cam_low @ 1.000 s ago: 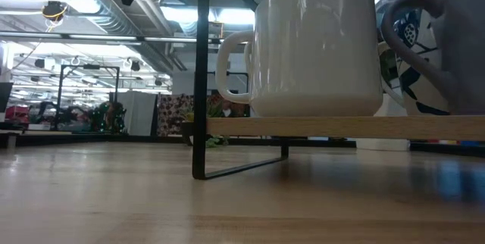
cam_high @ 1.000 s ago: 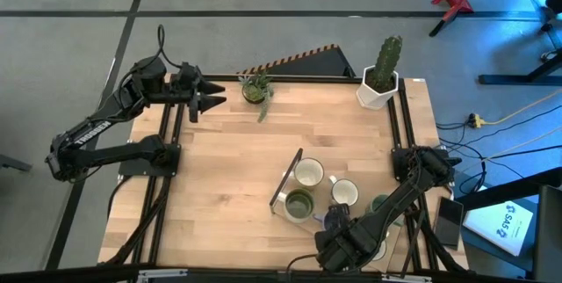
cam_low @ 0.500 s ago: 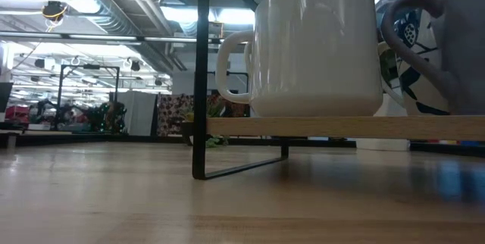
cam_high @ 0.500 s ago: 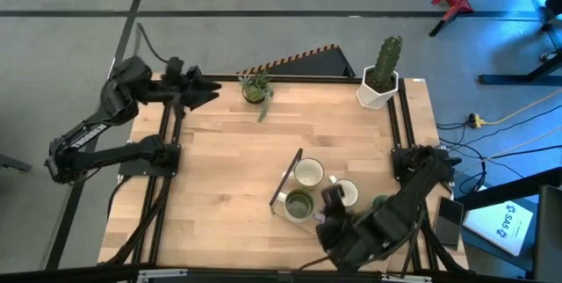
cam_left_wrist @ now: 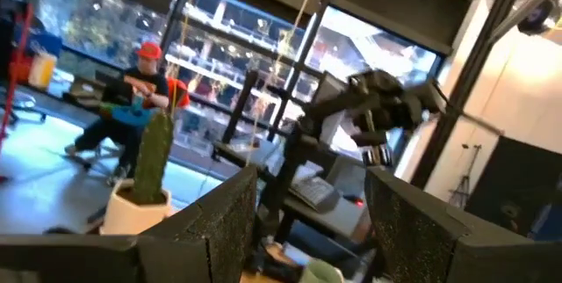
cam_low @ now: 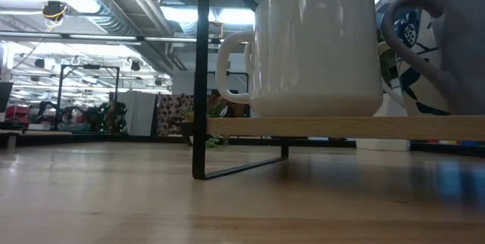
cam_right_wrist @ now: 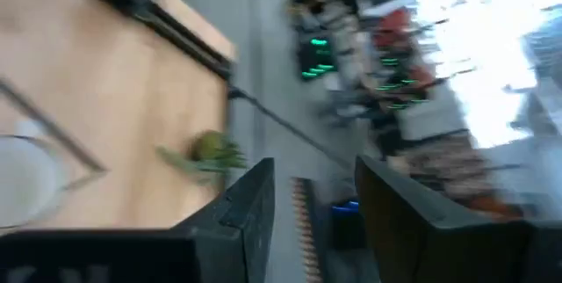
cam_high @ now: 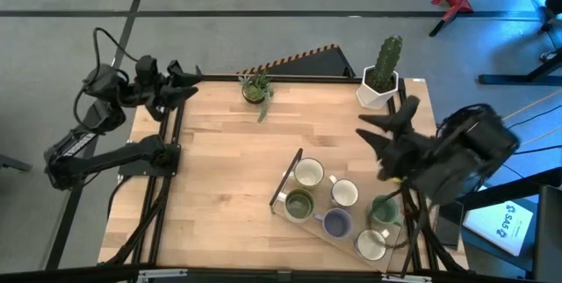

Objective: Place coffee mugs
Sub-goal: Return to Home Position

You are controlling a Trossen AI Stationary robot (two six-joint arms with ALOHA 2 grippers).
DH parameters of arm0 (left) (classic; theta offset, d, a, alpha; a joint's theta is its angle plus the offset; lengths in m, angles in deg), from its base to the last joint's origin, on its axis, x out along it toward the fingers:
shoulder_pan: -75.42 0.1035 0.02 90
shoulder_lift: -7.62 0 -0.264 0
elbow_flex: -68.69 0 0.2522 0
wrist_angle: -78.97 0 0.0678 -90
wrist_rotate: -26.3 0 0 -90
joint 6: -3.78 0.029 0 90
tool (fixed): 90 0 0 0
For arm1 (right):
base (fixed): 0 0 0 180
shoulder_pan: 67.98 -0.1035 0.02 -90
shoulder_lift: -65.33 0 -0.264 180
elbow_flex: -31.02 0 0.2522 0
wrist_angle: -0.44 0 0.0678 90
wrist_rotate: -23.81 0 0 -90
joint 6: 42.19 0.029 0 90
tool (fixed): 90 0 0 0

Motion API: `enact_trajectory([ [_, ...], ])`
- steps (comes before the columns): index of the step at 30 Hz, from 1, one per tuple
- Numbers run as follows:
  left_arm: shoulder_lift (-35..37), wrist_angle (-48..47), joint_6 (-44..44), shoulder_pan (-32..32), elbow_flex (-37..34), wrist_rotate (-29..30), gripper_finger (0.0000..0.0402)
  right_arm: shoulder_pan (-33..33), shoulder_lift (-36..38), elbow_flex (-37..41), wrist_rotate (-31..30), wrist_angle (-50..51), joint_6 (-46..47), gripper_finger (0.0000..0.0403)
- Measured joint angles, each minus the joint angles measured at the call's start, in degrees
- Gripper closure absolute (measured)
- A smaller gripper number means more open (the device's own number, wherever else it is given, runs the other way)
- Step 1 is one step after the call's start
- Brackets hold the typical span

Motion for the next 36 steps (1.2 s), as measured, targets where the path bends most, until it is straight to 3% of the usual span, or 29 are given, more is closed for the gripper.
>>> enact_trajectory([
  [4,0.98,-2.74,-2.39,-0.01,0.0,-1.57,0.0194,0.86,3.98,0.65,9.75,-0.17,-2.55,0.026],
  [7,0.98,-0.79,-3.52,0.01,0.0,-9.7,0.0194,2.51,8.41,4.97,12.84,-1.81,-0.73,0.026],
  [9,1.04,0.73,-4.56,-0.03,0.0,-15.46,0.0194,4.35,12.1,10.6,20.0,-6.65,-1.16,0.026],
  [11,1.02,2.19,-4.67,-0.03,0.0,-19.3,0.0194,6.43,16.28,18.96,28.58,-17.93,-5.74,0.026],
  [16,0.34,3.07,-4.62,-0.03,0.0,-23.47,0.0194,15.89,29.28,47.09,56.35,-57.6,-22.88,0.026],
  [20,-0.85,2.92,-1.3,0.63,-0.04,-28.69,0.0194,27.2,39.84,67.07,63.76,-74.03,-19.39,0.026],
  [24,-1.38,2.95,-0.61,2.35,-2.26,-31.61,0.0194,35.51,47.71,81.38,73.38,-90.22,-17.32,0.026],
  [28,0.57,2.89,3.1,3.45,-7.31,-31.77,0.0194,40.88,55.99,90.58,75.58,-92.28,-13.39,0.026],
  [36,9.27,6.88,4.3,5.07,-23.08,-26.09,0.0194,41.99,68.14,104.05,68.69,-93.68,-11.46,0.026],
])
